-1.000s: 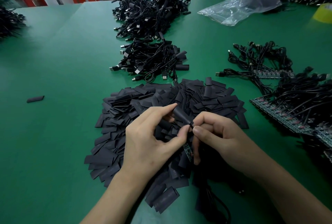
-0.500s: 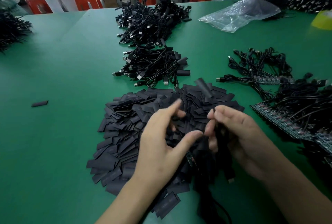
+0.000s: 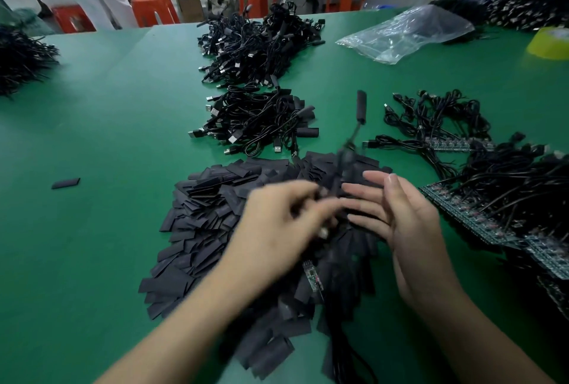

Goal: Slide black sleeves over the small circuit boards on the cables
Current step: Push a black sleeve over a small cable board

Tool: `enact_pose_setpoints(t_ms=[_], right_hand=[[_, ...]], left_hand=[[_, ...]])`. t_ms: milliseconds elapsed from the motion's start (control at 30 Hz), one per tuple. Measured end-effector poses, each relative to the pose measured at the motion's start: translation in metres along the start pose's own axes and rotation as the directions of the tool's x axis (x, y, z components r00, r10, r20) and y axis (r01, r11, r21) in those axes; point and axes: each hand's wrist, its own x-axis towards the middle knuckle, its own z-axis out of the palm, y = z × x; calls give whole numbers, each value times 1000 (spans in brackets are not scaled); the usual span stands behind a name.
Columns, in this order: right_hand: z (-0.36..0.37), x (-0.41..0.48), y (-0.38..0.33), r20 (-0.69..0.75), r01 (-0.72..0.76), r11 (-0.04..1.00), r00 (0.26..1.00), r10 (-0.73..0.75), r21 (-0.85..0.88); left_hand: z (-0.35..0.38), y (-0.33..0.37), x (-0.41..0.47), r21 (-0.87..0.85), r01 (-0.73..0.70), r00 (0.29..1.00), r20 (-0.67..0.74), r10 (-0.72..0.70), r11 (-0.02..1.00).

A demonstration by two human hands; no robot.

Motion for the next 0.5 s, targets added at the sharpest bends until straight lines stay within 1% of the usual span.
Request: enact_pose_setpoints(t_ms=[100, 200, 233, 300, 367, 400, 433, 467, 500], right_hand=[[-8, 7, 4, -69, 95, 990, 992, -103, -104], [-16, 12, 8, -127, 146, 978, 978, -165, -148], [-18, 13, 9, -138, 160, 974, 973, -183, -162], [-20, 14, 12, -149, 182, 963, 966, -213, -199], [-20, 15, 14, -146, 198, 954, 961, -233, -224], [-20, 15, 15, -142, 206, 950, 959, -243, -234], [-20, 14, 15, -136, 214, 945, 958, -253, -247], [-20, 14, 15, -124, 221, 937, 957, -261, -269], [-20, 13, 16, -105, 226, 926, 958, -268, -303]], left_hand=[[-36, -15, 41, 248, 42, 993, -119, -12, 968], [-60, -36, 88, 422, 80, 982, -191, 2, 903], [-66, -43, 102, 467, 99, 974, -228, 11, 879], [-75, -54, 124, 494, 155, 959, -284, -9, 855], [-77, -57, 131, 542, 220, 955, -291, -65, 811], [-75, -57, 129, 584, 221, 957, -283, -60, 781], [-71, -55, 122, 621, 191, 960, -279, -13, 760], [-66, -50, 112, 641, 137, 963, -266, 51, 755], [-60, -44, 100, 636, 61, 971, -216, 102, 770]])
